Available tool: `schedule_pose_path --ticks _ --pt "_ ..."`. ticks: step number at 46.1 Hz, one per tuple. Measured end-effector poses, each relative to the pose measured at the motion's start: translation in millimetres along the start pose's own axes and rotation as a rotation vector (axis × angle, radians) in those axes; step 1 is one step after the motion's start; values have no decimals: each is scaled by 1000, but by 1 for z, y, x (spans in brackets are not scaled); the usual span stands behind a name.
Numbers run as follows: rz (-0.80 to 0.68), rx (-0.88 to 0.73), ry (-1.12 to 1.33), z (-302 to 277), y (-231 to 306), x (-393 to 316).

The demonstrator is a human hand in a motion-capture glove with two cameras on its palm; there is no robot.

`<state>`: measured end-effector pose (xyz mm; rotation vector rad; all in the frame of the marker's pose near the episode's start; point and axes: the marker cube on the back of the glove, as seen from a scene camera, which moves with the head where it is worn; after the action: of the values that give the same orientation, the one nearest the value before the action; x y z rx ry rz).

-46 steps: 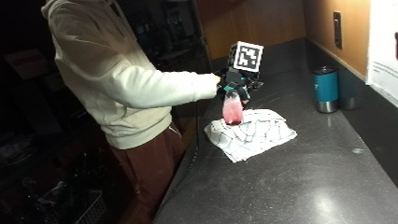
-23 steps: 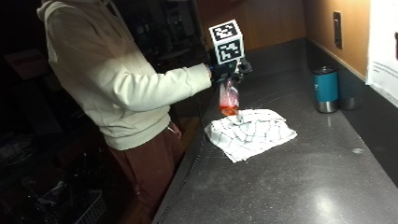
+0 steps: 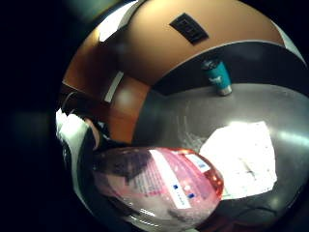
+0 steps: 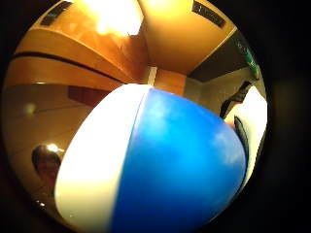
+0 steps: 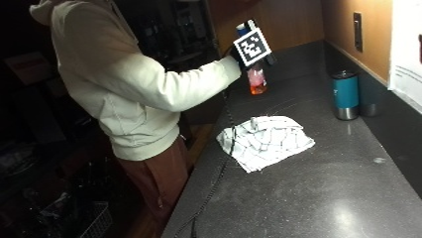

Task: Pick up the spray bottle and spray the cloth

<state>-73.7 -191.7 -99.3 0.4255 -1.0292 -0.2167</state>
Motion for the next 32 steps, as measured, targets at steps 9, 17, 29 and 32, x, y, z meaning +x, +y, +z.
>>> schedule_pose_path --ticks 9,17,29,32 --pt "49 42 -41 46 -13 44" --pt "75 -47 -4 88 -11 86" --pt "93 94 3 138 -51 129" --pt "90 192 52 148 -73 146"
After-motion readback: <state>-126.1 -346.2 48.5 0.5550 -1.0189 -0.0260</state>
